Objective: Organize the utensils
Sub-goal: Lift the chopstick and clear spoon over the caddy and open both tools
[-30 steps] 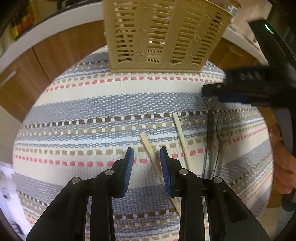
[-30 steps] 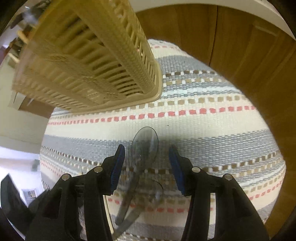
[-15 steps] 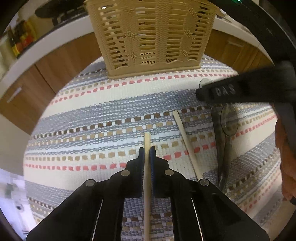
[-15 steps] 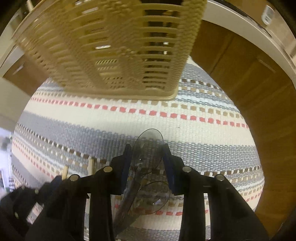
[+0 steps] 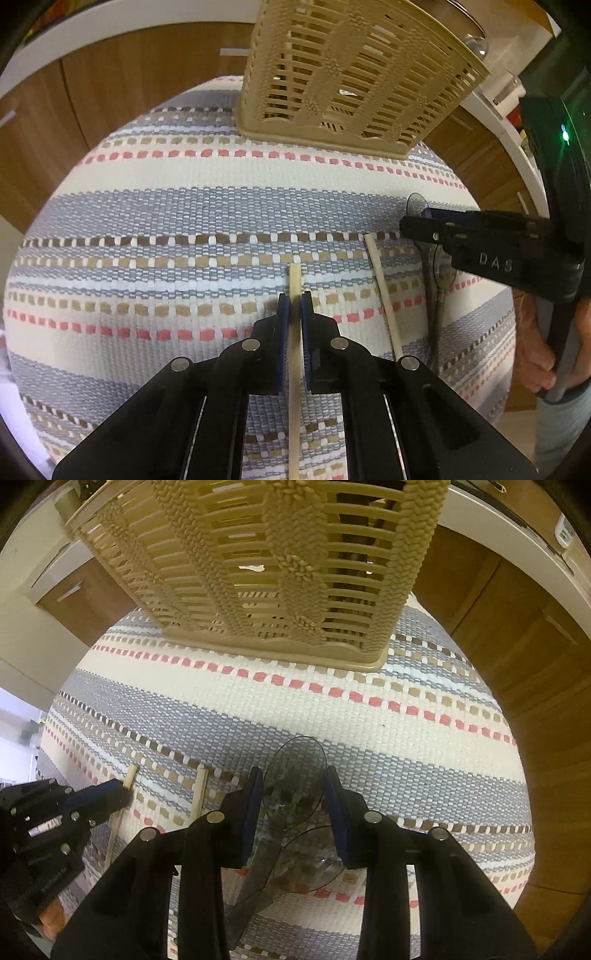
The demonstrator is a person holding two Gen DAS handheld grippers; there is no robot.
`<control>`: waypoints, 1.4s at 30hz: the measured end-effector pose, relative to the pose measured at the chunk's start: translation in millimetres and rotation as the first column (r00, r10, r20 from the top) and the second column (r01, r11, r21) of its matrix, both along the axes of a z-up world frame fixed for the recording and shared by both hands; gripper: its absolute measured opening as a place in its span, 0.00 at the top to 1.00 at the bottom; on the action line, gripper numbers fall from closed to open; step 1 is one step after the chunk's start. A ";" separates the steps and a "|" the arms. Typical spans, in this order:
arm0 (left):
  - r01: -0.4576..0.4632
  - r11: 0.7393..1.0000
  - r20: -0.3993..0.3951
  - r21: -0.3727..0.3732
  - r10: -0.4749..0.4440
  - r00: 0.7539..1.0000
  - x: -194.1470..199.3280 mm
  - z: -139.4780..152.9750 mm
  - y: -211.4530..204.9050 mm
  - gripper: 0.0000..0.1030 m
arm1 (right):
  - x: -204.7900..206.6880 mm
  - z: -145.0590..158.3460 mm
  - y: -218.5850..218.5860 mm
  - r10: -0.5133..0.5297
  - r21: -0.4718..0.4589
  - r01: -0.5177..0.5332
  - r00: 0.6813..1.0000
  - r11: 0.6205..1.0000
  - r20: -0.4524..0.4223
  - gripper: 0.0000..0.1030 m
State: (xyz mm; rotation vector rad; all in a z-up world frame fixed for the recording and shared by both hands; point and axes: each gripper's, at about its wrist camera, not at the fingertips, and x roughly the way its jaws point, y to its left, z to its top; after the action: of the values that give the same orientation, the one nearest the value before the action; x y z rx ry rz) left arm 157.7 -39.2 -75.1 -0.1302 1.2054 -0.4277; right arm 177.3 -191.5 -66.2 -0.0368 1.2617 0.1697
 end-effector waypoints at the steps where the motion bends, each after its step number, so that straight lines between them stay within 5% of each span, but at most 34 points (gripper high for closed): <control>1: 0.008 1.000 -0.009 0.007 -0.008 1.000 -0.4 2.1 0.2 0.95 | -3.2 2.8 -0.1 0.002 -0.001 -0.002 1.000 1.000 -0.001 0.70; 12: 0.072 0.969 0.042 0.237 -0.084 0.996 5.0 3.3 -33.7 0.96 | -12.6 17.2 2.1 0.040 0.047 -0.043 0.997 0.998 0.069 0.70; 19: -0.035 0.999 0.252 -0.002 0.035 0.967 -7.4 57.1 -8.9 0.97 | -38.1 70.7 -11.4 0.054 0.130 -0.091 0.963 0.987 0.265 0.70; 22: -0.067 0.996 0.381 -0.055 0.083 0.921 -14.1 99.6 -3.6 0.97 | -44.9 97.2 -18.0 0.047 0.144 -0.103 0.938 0.984 0.344 0.70; 27: -0.110 0.976 0.562 -0.186 0.197 0.803 -21.9 160.3 5.8 0.97 | -55.7 143.2 -36.7 0.016 0.198 -0.120 0.889 0.973 0.457 0.70; 32: -0.130 0.961 0.680 -0.246 0.266 0.683 -12.2 204.5 6.1 0.96 | -59.3 196.8 -39.1 -0.016 0.174 -0.118 0.783 0.978 0.621 0.70; 37: -0.126 0.936 0.763 -0.328 0.341 0.548 -6.8 244.1 0.2 0.96 | -51.9 252.4 -51.4 -0.074 0.140 -0.054 0.638 0.989 0.767 0.70; 42: -0.129 0.915 0.809 -0.383 0.400 0.430 1.3 258.4 -4.2 0.96 | -23.3 268.7 -68.1 -0.163 0.170 0.038 0.554 0.985 0.817 0.70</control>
State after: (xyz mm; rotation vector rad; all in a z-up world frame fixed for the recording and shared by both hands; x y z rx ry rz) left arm 159.1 -43.4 183.3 -0.2909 0.0506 -0.2933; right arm 153.9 -259.7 202.5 0.0698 0.2737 0.1102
